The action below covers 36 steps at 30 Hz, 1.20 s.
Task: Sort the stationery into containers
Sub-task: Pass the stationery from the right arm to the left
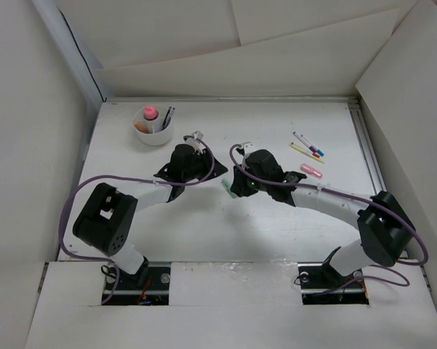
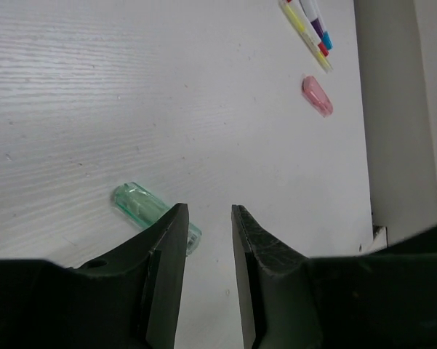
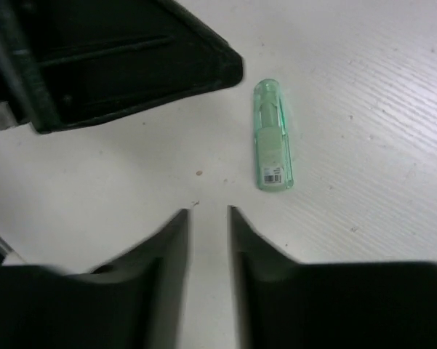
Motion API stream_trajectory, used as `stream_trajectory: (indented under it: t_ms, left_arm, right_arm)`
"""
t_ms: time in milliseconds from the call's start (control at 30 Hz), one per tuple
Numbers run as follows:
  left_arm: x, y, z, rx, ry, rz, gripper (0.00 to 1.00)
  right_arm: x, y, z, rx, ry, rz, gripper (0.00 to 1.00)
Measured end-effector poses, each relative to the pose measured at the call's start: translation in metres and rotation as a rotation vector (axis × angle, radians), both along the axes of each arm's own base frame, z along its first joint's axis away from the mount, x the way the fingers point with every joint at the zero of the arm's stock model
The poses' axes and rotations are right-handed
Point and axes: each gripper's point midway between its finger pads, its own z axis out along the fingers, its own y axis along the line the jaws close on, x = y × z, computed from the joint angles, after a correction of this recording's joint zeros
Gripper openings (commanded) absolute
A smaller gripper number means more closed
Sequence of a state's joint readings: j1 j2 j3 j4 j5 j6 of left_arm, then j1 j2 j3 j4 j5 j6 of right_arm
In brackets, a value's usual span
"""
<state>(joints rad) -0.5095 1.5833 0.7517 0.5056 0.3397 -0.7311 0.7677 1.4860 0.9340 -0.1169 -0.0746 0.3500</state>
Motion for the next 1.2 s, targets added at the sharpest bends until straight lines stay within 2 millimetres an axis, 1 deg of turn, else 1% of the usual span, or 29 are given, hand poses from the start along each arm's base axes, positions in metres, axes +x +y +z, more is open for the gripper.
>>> stream_trajectory:
  t_ms: [33, 67, 133, 167, 300, 367, 400, 500, 533, 600, 633, 667, 700, 733, 767, 800, 867, 967, 1000, 1067, 1200]
  left_arm:
    - [0.001, 0.002, 0.002, 0.003, -0.009, 0.012, 0.27]
    - [0.001, 0.006, 0.005, 0.006, -0.021, 0.029, 0.27]
    - [-0.001, 0.014, 0.01, 0.007, -0.037, 0.056, 0.27]
    - [-0.002, 0.019, 0.012, 0.007, -0.044, 0.07, 0.27]
    - [0.002, 0.034, 0.022, 0.014, -0.071, 0.129, 0.27]
    - [0.004, 0.039, 0.028, 0.016, -0.084, 0.153, 0.27]
    - [0.004, 0.04, 0.03, 0.018, -0.088, 0.161, 0.27]
    - [0.006, 0.045, 0.034, 0.027, -0.096, 0.187, 0.27]
    - [0.006, 0.047, 0.034, 0.029, -0.098, 0.194, 0.28]
    - [0.007, 0.05, 0.035, 0.03, -0.101, 0.205, 0.28]
    - [0.007, 0.052, 0.034, 0.03, -0.097, 0.207, 0.29]
    - [0.008, 0.055, 0.033, 0.027, -0.092, 0.21, 0.29]
    - [0.009, 0.06, 0.03, 0.023, -0.083, 0.217, 0.29]
    - [0.009, 0.064, 0.028, 0.014, -0.073, 0.22, 0.32]
    - [0.009, 0.068, 0.024, 0.006, -0.059, 0.221, 0.32]
    - [0.009, 0.071, 0.02, -0.008, -0.049, 0.218, 0.37]
    - [0.007, 0.074, 0.007, -0.022, -0.007, 0.206, 0.41]
    - [-0.002, 0.065, -0.007, -0.045, 0.05, 0.145, 0.46]
    - [-0.005, 0.062, -0.008, -0.055, 0.059, 0.125, 0.48]
    - [-0.01, 0.057, -0.006, -0.074, 0.065, 0.091, 0.49]
    - [-0.013, 0.053, 0.0, -0.097, 0.058, 0.062, 0.49]
  right_arm:
    - [0.001, -0.001, -0.001, -0.004, 0.0, -0.01, 0.45]
    - [0.004, -0.002, -0.005, -0.018, -0.007, -0.02, 0.54]
    - [0.01, -0.004, -0.016, -0.046, -0.003, -0.041, 0.62]
    - [0.012, -0.005, -0.026, -0.067, 0.007, -0.048, 0.67]
    - [0.017, -0.007, -0.068, -0.162, 0.07, -0.063, 0.7]
    - [0.018, -0.007, -0.082, -0.192, 0.094, -0.065, 0.7]
    - [0.021, -0.005, -0.083, -0.196, 0.091, -0.067, 0.7]
    - [0.029, 0.0, -0.079, -0.191, 0.074, -0.074, 0.63]
    - [0.03, 0.0, -0.08, -0.194, 0.073, -0.077, 0.59]
    - [0.031, -0.002, -0.083, -0.204, 0.074, -0.084, 0.48]
    - [0.031, -0.003, -0.085, -0.211, 0.075, -0.088, 0.37]
    - [0.032, -0.003, -0.086, -0.216, 0.074, -0.089, 0.32]
    - [0.033, -0.003, -0.086, -0.217, 0.072, -0.096, 0.26]
    - [0.034, -0.003, -0.086, -0.217, 0.071, -0.101, 0.18]
    - [0.034, -0.003, -0.086, -0.218, 0.07, -0.101, 0.15]
    - [0.034, -0.003, -0.086, -0.217, 0.07, -0.101, 0.14]
    - [0.034, -0.003, -0.086, -0.218, 0.069, -0.102, 0.12]
    - [0.032, -0.006, -0.08, -0.213, 0.066, -0.102, 0.11]
    - [0.031, -0.006, -0.075, -0.204, 0.06, -0.1, 0.11]
    - [0.029, -0.005, -0.057, -0.169, 0.037, -0.093, 0.11]
    - [0.028, 0.005, -0.008, -0.058, -0.035, -0.059, 0.11]
